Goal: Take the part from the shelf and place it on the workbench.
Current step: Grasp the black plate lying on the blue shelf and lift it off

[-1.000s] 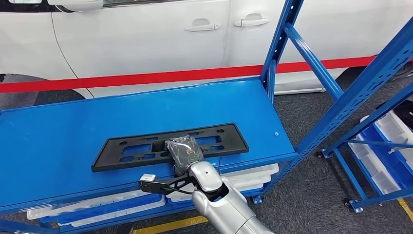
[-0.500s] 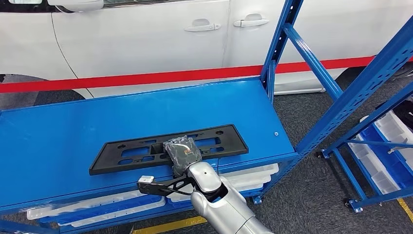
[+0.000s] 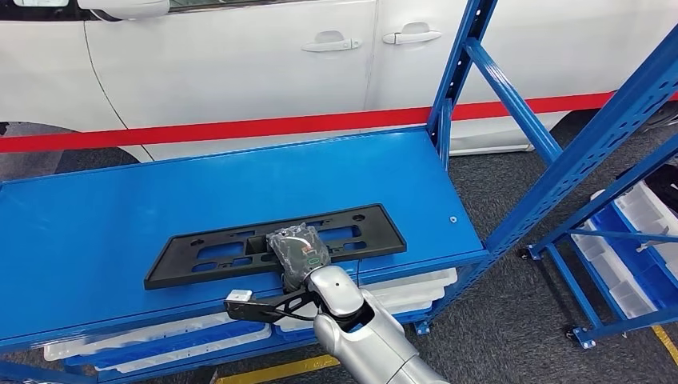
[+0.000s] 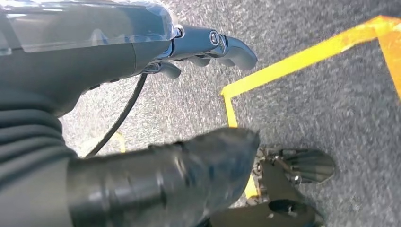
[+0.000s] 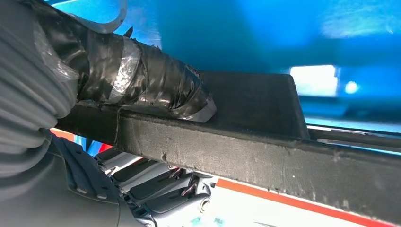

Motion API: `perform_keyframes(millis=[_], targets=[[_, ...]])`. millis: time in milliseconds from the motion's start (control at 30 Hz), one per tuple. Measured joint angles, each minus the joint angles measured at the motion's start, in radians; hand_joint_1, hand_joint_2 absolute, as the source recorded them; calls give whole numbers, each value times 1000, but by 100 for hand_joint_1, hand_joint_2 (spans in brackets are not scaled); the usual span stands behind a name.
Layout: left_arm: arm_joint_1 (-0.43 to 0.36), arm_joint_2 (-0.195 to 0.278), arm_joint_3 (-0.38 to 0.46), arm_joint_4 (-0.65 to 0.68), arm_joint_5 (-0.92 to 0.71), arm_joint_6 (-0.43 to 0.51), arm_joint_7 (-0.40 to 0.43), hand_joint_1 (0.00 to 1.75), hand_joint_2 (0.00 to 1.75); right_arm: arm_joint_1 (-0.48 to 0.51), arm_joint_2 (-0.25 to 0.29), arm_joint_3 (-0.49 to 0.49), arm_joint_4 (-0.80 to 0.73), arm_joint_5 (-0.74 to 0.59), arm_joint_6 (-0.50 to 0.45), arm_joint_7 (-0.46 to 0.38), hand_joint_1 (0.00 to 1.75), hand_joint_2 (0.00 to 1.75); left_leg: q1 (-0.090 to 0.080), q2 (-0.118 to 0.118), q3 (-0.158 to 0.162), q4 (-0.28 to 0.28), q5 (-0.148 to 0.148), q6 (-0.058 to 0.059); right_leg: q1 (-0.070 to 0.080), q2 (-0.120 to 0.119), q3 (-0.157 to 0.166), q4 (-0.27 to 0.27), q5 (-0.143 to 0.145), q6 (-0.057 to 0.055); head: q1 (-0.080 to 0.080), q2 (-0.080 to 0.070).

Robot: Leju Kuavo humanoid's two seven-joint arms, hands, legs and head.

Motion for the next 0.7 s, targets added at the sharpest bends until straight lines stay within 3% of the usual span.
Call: perform_keyframes(millis=[100, 333, 567, 633, 700], targets=[[0, 0, 5, -1, -22, 12, 11, 0, 175, 17, -10, 0, -70, -43, 16, -35, 175, 175, 0, 0, 0, 0, 0, 0, 0, 0, 0, 0, 0, 0, 0, 0], [4, 0, 39, -25, -98, 7, 53, 0, 175, 113, -59, -10, -557, -361, 273, -94, 175, 175, -5, 0, -2, 3, -2, 2, -5, -1, -1, -2, -1, 3, 0, 0], [4, -1, 80, -36, -156, -5, 57, 0, 175, 171, -116, -25, -894, -508, 349, -129, 175, 175, -9, 2, 0, -1, -1, 18, -13, 1, 1, -2, -2, 20, 0, 0], [2, -2, 88, -36, -171, -7, 54, 0, 175, 180, -133, -26, -946, -546, 358, -144, 175, 175, -4, 7, 4, -13, 8, 29, -12, -3, -15, 38, -35, 23, 1, 0], [1, -2, 97, -36, -185, -9, 52, 0, 175, 187, -154, -25, -992, -589, 372, -156, 175, 175, -3, 12, 4, -18, 12, 34, -10, -9, -66, 152, -102, 25, 2, 0]])
